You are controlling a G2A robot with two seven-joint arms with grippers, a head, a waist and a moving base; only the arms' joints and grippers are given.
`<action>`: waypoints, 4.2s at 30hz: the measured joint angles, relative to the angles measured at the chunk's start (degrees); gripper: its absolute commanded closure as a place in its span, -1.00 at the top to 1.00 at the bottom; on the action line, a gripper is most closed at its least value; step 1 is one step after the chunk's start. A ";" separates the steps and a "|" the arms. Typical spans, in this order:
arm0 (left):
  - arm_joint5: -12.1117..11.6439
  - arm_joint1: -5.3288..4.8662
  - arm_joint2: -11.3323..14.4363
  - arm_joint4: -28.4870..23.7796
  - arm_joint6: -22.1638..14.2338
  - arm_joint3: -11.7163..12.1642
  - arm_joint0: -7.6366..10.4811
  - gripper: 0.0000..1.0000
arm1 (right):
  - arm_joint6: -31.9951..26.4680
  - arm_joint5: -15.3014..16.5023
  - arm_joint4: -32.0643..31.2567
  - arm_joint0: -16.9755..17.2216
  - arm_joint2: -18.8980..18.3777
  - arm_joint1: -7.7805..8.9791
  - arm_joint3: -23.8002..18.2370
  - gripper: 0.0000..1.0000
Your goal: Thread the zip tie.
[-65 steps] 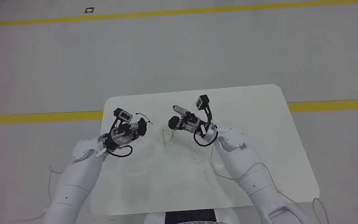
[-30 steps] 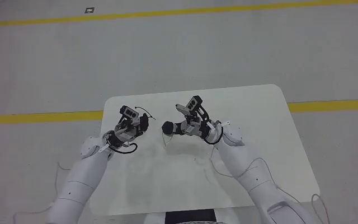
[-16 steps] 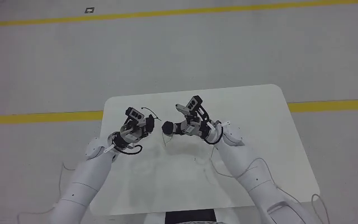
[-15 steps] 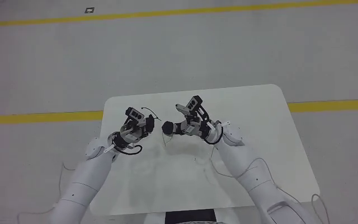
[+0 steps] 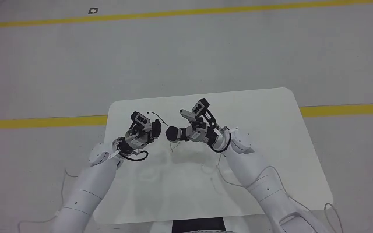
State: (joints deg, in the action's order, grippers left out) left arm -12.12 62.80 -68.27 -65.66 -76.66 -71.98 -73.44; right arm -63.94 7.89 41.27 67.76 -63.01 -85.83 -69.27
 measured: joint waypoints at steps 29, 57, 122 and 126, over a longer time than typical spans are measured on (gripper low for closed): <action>0.00 0.00 0.00 0.00 0.00 0.00 0.00 -1.00 | 2.04 2.06 -0.01 -0.55 3.34 0.45 1.09 -0.74; 0.00 0.00 0.00 0.00 0.00 0.00 0.00 -1.00 | 4.29 3.07 1.18 -1.67 4.18 0.82 2.42 -1.00; 0.00 0.00 0.00 0.00 0.00 0.00 0.00 -1.00 | 8.00 0.40 -2.40 -0.57 4.17 2.85 3.27 -1.00; 0.00 0.00 0.00 0.00 0.00 0.00 0.00 -1.00 | 8.20 0.05 -2.51 -0.74 4.40 2.89 3.67 -1.00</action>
State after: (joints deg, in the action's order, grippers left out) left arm -12.12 62.80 -68.27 -65.66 -76.66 -71.98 -73.44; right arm -55.73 7.94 38.76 67.02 -58.61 -82.94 -65.60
